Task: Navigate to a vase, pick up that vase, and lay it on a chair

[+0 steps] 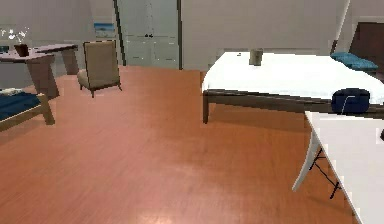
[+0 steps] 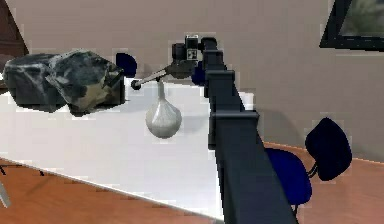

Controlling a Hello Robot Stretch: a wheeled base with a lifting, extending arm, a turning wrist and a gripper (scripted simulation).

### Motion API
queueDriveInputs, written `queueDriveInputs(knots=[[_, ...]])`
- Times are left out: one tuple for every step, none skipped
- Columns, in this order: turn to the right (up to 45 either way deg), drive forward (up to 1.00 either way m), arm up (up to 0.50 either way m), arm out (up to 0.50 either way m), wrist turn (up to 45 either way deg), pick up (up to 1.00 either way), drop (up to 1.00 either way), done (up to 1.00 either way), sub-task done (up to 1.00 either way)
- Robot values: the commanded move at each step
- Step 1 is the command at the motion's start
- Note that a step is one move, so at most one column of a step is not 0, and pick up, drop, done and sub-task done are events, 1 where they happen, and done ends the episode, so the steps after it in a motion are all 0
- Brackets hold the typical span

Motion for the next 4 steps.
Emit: queueDriveInputs(knots=[[0.0, 0.0, 0.0, 0.0, 12.0, 0.0, 0.0, 0.0, 0.0], [0.0, 0.0, -0.24, 0.0, 0.0, 0.0, 0.0, 0.0, 0.0], [0.0, 0.0, 0.0, 0.0, 0.0, 1.0, 0.0, 0.0, 0.0], [0.0, 0.0, 0.1, 0.0, 0.0, 0.0, 0.0, 0.0, 0.0]])
